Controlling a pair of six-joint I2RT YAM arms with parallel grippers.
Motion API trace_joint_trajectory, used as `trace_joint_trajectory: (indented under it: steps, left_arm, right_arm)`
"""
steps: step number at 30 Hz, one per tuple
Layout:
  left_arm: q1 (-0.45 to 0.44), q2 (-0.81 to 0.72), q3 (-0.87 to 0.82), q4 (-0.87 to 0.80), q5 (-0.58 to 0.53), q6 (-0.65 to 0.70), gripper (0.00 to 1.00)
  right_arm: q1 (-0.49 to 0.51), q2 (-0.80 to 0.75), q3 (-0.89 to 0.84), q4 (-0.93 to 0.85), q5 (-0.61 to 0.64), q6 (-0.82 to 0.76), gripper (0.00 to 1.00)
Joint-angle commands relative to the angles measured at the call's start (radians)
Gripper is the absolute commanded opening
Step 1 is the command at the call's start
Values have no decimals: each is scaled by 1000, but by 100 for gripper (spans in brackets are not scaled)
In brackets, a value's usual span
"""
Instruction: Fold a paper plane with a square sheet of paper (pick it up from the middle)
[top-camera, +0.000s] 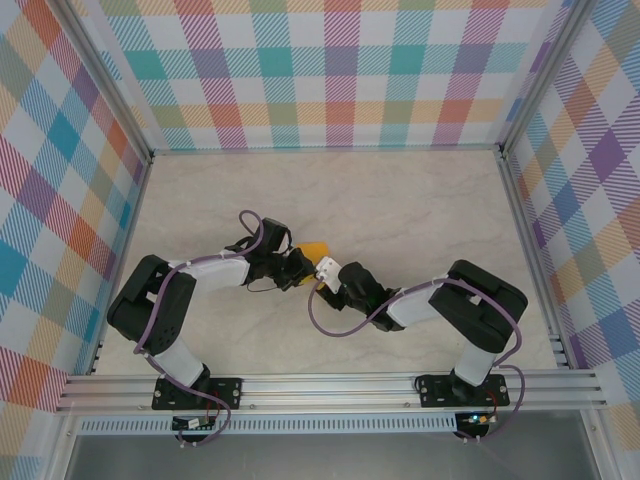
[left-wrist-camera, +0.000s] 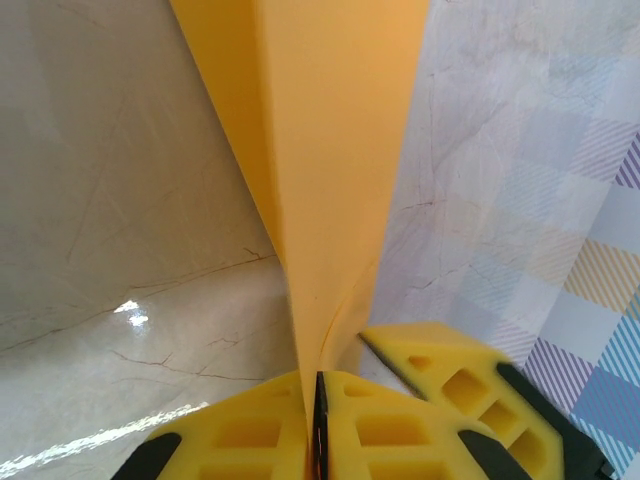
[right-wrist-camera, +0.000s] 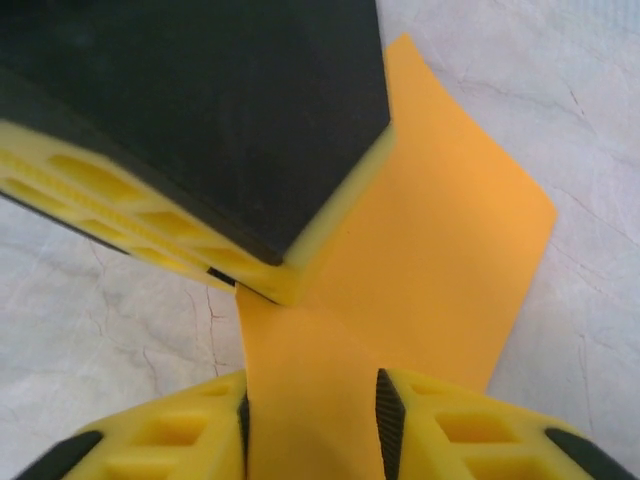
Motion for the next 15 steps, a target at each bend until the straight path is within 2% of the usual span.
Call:
trace_joint_trajectory:
  steps: [1,6,12,15]
  left_arm:
    - [-10,-19,22,-25,-4,3,11]
    - [-10,-27,31,-38,-4,4,12]
    - [22,-71,39,-61,-3,19,29]
    - [47,-125,49,-86,-11,36,38]
  right_arm:
    - [6,18,26,22,-5,-11,26]
    - [8,19,28,22,-12,-6,18]
    - [3,0,31,-5,-45,42,11]
    - [-21,-25,36,-32,-108,120,10]
